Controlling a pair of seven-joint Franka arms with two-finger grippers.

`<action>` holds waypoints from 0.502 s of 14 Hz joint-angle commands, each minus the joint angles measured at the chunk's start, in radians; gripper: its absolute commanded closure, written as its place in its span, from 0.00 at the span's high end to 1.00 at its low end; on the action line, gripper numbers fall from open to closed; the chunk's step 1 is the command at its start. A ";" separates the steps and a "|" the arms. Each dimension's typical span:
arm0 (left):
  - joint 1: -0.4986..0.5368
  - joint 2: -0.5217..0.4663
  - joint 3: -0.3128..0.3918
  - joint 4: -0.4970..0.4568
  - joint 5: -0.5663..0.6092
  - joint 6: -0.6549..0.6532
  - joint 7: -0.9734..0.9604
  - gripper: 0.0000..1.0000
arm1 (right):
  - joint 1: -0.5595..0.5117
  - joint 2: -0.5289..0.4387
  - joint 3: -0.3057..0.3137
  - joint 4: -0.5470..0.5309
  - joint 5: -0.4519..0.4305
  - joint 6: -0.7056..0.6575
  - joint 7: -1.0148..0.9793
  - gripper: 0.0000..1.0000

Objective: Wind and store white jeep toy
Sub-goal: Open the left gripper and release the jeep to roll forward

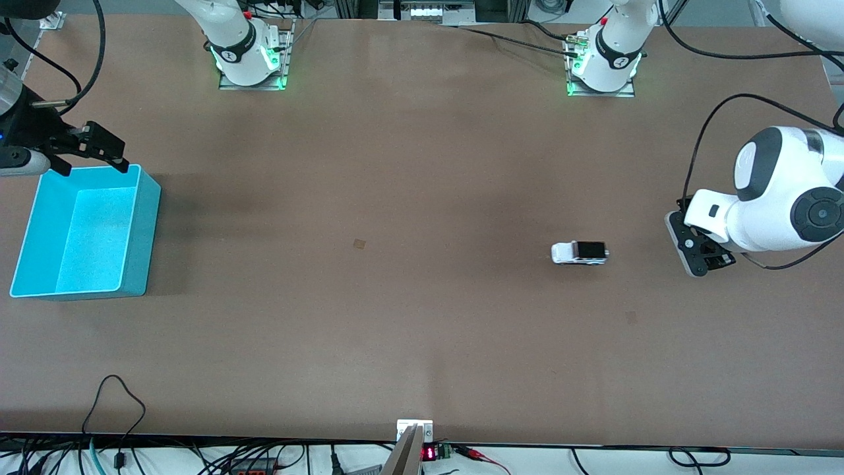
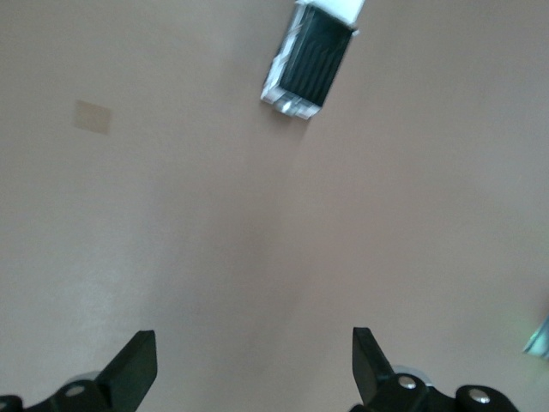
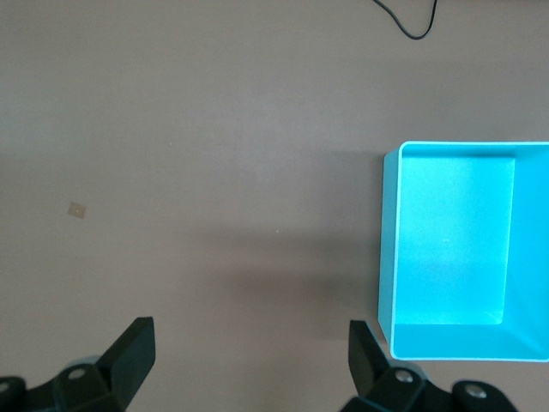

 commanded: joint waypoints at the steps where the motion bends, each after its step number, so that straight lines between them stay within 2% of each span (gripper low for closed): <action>1: 0.010 0.001 -0.051 0.084 0.017 -0.074 -0.142 1.00 | 0.009 0.002 0.009 0.025 0.008 -0.022 0.010 1.00; 3: 0.001 -0.008 -0.070 0.160 0.009 -0.112 -0.264 1.00 | 0.021 0.002 0.008 0.032 0.009 -0.022 0.012 1.00; 4: -0.037 -0.042 -0.068 0.161 0.018 -0.112 -0.326 1.00 | 0.021 0.002 0.008 0.032 0.008 -0.022 0.012 1.00; 5: -0.077 -0.059 -0.048 0.171 0.008 -0.118 -0.397 1.00 | 0.021 0.003 0.008 0.032 0.008 -0.022 0.012 1.00; 7: -0.198 -0.125 0.063 0.166 0.002 -0.106 -0.496 1.00 | 0.021 0.003 0.008 0.032 0.009 -0.022 0.010 1.00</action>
